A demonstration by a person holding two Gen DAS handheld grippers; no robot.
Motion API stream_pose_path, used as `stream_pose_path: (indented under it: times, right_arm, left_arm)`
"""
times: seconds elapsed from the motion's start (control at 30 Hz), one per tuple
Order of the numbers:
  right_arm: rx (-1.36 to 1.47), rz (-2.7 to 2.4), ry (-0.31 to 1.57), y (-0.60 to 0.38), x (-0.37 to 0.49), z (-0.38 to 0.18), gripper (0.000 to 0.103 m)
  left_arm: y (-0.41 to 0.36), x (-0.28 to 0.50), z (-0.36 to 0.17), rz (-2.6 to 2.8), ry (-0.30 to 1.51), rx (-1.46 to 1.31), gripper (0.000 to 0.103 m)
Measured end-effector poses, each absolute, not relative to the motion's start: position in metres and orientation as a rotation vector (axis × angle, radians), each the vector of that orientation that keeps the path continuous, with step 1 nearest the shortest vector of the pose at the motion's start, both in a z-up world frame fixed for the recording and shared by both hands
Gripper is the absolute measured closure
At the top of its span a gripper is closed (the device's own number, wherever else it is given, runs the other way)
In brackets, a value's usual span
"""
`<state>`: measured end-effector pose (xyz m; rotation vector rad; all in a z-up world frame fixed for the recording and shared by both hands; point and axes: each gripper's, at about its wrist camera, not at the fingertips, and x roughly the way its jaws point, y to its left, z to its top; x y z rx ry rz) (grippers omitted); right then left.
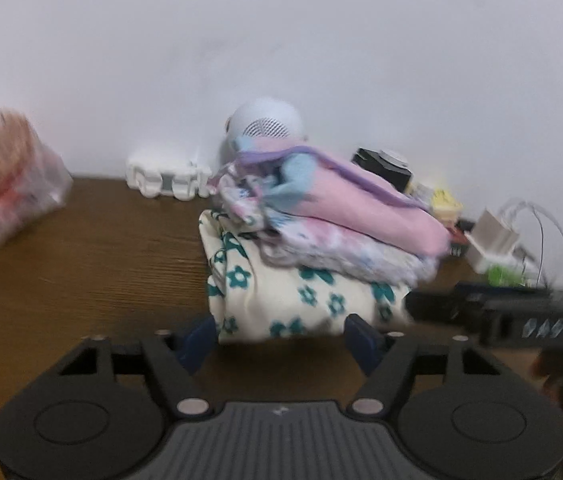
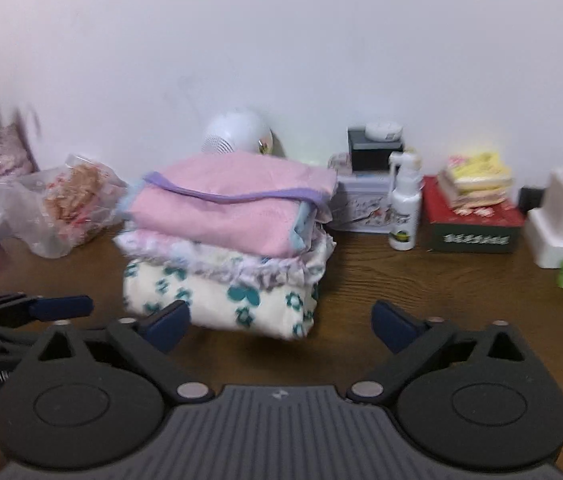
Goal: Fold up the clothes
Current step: 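Reach both grippers to the clothes stack and grasp the cream floral shirt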
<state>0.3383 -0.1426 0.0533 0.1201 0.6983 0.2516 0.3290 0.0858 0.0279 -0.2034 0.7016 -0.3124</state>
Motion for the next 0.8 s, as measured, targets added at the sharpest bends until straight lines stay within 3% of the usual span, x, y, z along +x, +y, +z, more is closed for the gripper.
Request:
stream_pose_path:
  times: [0.03,0.1,0.13,0.17,0.23,0.33,0.47,0.67,0.8]
  right_arm:
    - [0.126,0.263,0.711,-0.141,0.347,0.047,0.022]
    - [0.172,0.291,0.711,-0.142,0.365,0.038,0.029]
    - [0.210,0.315,0.710,-0.145,0.372,0.035,0.042]
    - [0.244,0.328,0.711,-0.148,0.377,0.032,0.052]
    - [0.299,0.339,0.716,-0.152,0.382,0.031,0.067]
    - [0.364,0.338,0.734,-0.159,0.380,0.034,0.091]
    - [0.371,0.444,0.708,-0.165,0.331,0.080,0.096]
    - [0.391,0.620,0.592,-0.176,0.201,0.193,0.096]
    - [0.342,0.640,0.532,-0.173,0.131,0.243,0.096]
  left_arm:
    - [0.088,0.337,0.023,-0.314,0.707,-0.217,0.045]
    - [0.090,0.350,0.016,-0.337,0.713,-0.237,0.050]
    - [0.091,0.352,0.015,-0.359,0.712,-0.251,0.060]
    - [0.090,0.354,0.015,-0.370,0.714,-0.260,0.063]
    - [0.089,0.357,0.014,-0.390,0.718,-0.281,0.076]
    - [0.094,0.345,0.024,-0.394,0.716,-0.338,0.086]
    - [0.110,0.281,0.078,-0.498,0.628,-0.394,0.090]
    - [0.120,0.128,0.213,-0.614,0.350,-0.356,0.091]
    - [0.108,0.079,0.224,-0.542,0.385,-0.317,0.089]
